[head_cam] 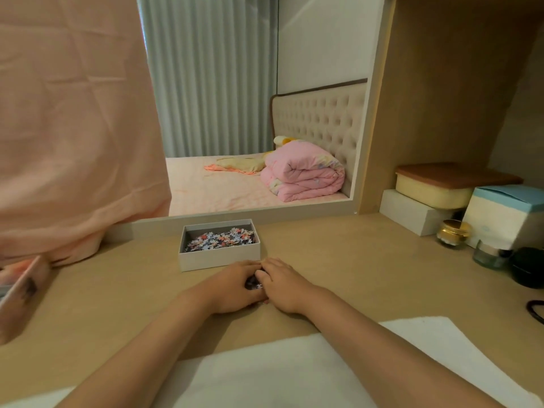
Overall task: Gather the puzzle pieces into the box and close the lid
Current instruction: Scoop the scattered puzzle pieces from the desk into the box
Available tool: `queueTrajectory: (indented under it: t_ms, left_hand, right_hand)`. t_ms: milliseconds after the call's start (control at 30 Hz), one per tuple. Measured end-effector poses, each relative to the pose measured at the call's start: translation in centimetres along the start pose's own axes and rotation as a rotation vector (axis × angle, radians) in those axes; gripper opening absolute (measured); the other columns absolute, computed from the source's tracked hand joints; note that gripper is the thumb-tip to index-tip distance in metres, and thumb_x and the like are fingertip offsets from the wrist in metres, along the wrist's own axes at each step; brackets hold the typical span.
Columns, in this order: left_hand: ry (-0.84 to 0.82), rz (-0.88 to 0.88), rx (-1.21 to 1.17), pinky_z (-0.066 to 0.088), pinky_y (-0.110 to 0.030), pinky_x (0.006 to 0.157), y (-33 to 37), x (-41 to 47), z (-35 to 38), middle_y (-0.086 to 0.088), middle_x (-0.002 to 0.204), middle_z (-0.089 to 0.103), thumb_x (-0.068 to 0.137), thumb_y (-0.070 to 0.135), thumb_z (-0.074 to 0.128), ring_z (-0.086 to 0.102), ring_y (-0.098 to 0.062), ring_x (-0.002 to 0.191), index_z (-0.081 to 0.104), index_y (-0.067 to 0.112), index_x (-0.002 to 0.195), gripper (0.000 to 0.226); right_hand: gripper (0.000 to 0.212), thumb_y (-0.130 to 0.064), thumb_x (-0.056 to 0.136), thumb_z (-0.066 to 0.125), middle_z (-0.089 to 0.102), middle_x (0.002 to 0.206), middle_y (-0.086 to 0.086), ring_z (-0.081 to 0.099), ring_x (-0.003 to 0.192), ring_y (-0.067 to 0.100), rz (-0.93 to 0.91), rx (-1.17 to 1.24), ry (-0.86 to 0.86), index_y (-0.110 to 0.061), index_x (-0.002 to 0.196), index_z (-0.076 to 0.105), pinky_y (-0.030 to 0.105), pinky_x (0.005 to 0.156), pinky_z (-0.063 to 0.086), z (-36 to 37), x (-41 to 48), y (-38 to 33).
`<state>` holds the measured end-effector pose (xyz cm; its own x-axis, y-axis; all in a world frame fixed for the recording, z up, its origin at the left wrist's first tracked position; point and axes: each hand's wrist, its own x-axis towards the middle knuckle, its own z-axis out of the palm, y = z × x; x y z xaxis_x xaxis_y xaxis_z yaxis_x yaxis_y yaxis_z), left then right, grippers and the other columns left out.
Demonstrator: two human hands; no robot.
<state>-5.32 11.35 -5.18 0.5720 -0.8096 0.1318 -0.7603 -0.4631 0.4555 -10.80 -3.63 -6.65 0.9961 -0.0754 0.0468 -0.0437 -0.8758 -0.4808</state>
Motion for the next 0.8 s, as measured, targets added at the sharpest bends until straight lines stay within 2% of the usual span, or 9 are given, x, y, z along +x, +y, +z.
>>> queueTrajectory:
  t_ms: [67,200,300,367,400,467,600,667,800]
  left_hand:
    - [0.022,-0.016,0.009,0.027,0.003,0.086,-1.0,-1.4,-0.6,0.007,0.136,0.054,0.09,0.033,0.064,0.047,0.0,0.115,0.056,0.025,0.135,0.046]
    - [0.032,-0.107,0.0,0.034,-0.02,0.1,-3.1,-3.7,-2.0,0.005,0.135,0.053,0.091,0.036,0.062,0.049,-0.011,0.123,0.057,0.027,0.134,0.045]
    - [0.171,-0.165,0.039,0.033,-0.029,0.109,-4.9,-4.7,-3.3,0.004,0.137,0.049,0.092,0.043,0.059,0.043,-0.014,0.129,0.057,0.025,0.134,0.046]
    - [0.339,-0.204,0.142,0.028,-0.035,0.112,-5.7,-5.2,-4.1,0.004,0.141,0.045,0.092,0.045,0.057,0.034,-0.017,0.132,0.055,0.027,0.135,0.047]
    - [0.393,-0.243,0.177,0.025,-0.038,0.114,-6.0,-5.3,-4.4,0.002,0.144,0.041,0.091,0.044,0.057,0.028,-0.019,0.135,0.052,0.028,0.138,0.049]
    - [0.381,-0.342,0.159,0.019,-0.042,0.117,-6.6,-5.5,-4.7,-0.003,0.154,0.029,0.091,0.044,0.057,0.017,-0.025,0.142,0.041,0.029,0.146,0.059]
    - [0.263,-0.401,-0.014,0.015,-0.04,0.12,-7.2,-5.3,-4.2,-0.002,0.163,0.007,0.092,0.045,0.058,0.007,-0.025,0.15,0.026,0.027,0.154,0.072]
    - [0.279,-0.387,-0.014,0.015,-0.04,0.12,-7.1,-5.1,-4.1,-0.003,0.163,0.009,0.092,0.045,0.058,0.007,-0.024,0.15,0.025,0.025,0.154,0.074]
    - [0.226,-0.365,0.023,0.012,-0.04,0.12,-7.0,-5.0,-4.2,0.001,0.165,0.005,0.092,0.049,0.057,0.001,-0.02,0.15,0.018,0.029,0.156,0.077]
  right_hand:
    - [0.045,-0.032,0.102,0.032,0.052,0.139,0.011,0.04,0.132,0.024,-0.013,-0.004,-0.005,-0.009,0.135,0.052,0.04,0.114,0.029,1.1,0.2,-1.8]
    - [0.043,-0.031,0.102,0.032,0.058,0.128,0.014,0.051,0.122,0.03,0.006,0.065,-0.052,-0.011,0.129,0.059,0.04,0.104,0.041,1.5,0.3,-5.1]
    - [0.038,-0.025,0.105,0.036,0.065,0.119,0.021,0.059,0.111,0.041,0.045,0.185,-0.059,-0.004,0.12,0.064,0.044,0.095,0.047,-0.2,0.6,-6.3]
    - [0.035,-0.021,0.104,0.04,0.065,0.125,0.014,0.063,0.109,0.034,0.054,0.252,0.024,-0.01,0.126,0.064,0.046,0.095,0.049,-1.4,0.6,-6.4]
    - [0.034,-0.019,0.104,0.041,0.063,0.128,0.008,0.065,0.104,0.027,0.054,0.285,0.082,-0.014,0.128,0.064,0.041,0.091,0.053,-1.9,0.7,-6.4]
    - [0.033,-0.016,0.103,0.042,0.059,0.128,0.002,0.061,0.095,0.017,0.061,0.339,0.17,-0.02,0.126,0.065,0.031,0.083,0.053,-2.5,0.5,-6.5]
    - [0.038,-0.015,0.103,0.042,0.047,0.14,-0.002,0.042,0.132,0.019,-0.048,0.07,0.182,-0.025,0.134,0.06,0.036,0.113,0.033,-3.3,0.7,-6.0]
    - [0.038,-0.016,0.104,0.041,0.046,0.143,0.0,0.037,0.136,0.02,-0.061,0.0,0.128,-0.021,0.138,0.057,0.036,0.116,0.027,-3.5,0.8,-5.7]
    - [0.036,-0.013,0.103,0.044,0.052,0.141,0.003,0.044,0.131,0.02,-0.068,-0.031,0.108,-0.012,0.134,0.061,0.028,0.111,0.028,-3.6,1.1,-4.5]
